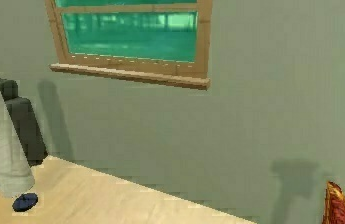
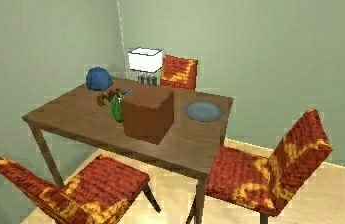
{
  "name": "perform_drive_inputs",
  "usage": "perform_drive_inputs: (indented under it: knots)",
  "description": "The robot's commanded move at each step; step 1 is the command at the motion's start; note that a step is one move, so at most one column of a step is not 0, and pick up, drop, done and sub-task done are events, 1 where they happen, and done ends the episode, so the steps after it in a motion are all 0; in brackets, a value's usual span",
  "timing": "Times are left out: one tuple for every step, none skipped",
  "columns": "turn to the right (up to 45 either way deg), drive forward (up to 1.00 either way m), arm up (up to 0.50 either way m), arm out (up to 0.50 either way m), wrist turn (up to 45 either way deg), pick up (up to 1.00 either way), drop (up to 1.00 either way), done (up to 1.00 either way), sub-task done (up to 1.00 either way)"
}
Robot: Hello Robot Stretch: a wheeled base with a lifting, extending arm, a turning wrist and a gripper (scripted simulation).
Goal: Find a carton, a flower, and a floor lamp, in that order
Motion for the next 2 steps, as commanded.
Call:
perform_drive_inputs:
  knots:
    - [45.0, 0.00, 0.00, 0.00, 0.0, 0.00, 0.00, 0.00, 0.00]
    - [30.0, 0.00, 0.00, 0.00, 0.0, 0.00, 0.00, 0.00, 0.00]
